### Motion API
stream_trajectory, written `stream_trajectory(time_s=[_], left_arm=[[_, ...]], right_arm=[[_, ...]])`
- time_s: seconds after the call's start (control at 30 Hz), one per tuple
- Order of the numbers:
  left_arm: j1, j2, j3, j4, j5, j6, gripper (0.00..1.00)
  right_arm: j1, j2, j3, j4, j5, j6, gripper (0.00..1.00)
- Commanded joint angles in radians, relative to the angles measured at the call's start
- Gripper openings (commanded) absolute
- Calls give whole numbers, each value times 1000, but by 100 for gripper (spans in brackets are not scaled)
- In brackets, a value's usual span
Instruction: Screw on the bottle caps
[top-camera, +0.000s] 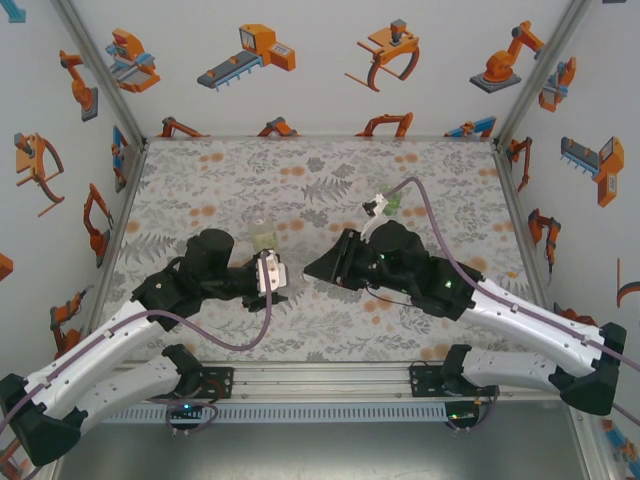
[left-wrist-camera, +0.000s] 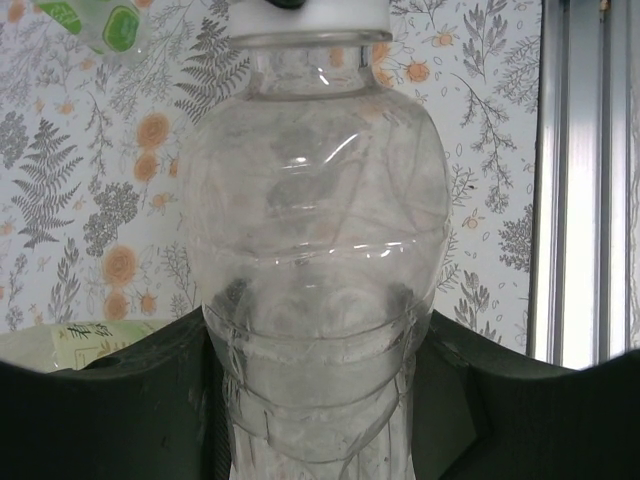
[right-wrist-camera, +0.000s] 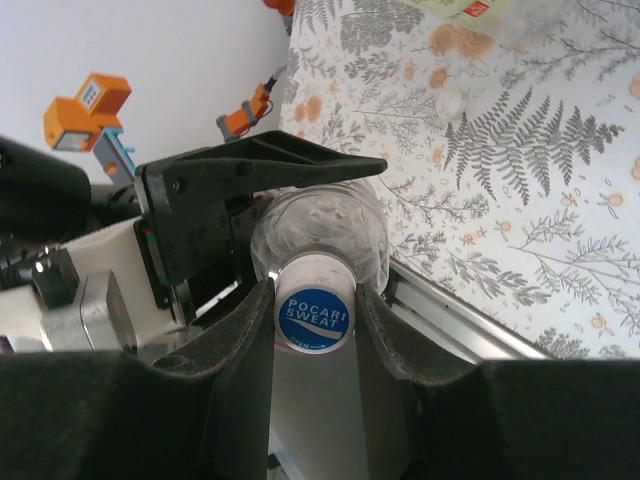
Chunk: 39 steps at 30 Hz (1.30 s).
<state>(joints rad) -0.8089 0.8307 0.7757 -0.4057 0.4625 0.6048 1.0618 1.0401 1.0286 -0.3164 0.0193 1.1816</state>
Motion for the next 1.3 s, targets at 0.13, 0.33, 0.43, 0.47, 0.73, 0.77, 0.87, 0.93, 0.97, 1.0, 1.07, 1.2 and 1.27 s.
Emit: stream_trajectory(time_s=[0.13,0.33,0.43,0.47,0.73,0.77,0.87,0.93,0.97,1.0,1.07,1.2,1.27], left_arm=[[-7,7,-4,79,73,18,0],[-7,-1,0,76,99,20,0],[-7,-1,11,58,127,23,0],[-7,-1,15,51,138,25,0],[-8,-29,24,4,192,24,0],[-7,-32,23,-1,195,24,0],[-8,-38,24,-10,201,21,0],[-7,-41,24,-15,203,20,0],[-7,-42,24,-15,203,20,0],[-7,-43,23,-15,202,18,0],[-7,-41,22,-15,201,18,0],[-7,-35,24,-15,202,21,0],[-7,-34,25,-13,202,21,0]], right_arm=[[-10,-28,87,-19,100,-80,8],[-10,-31,168,-29,2,-494,53],[-10,-20,191,-44,-93,-710,54],[-10,-15,200,-55,-131,-786,54],[-2,14,232,-191,-439,-1387,53],[1,16,231,-210,-466,-1454,53],[6,24,223,-201,-459,-1511,53],[5,30,214,-182,-468,-1516,53],[5,34,208,-173,-477,-1518,52],[6,36,203,-164,-483,-1518,51],[10,38,191,-147,-487,-1517,47],[16,40,179,-130,-486,-1516,42],[16,42,174,-130,-484,-1516,42]])
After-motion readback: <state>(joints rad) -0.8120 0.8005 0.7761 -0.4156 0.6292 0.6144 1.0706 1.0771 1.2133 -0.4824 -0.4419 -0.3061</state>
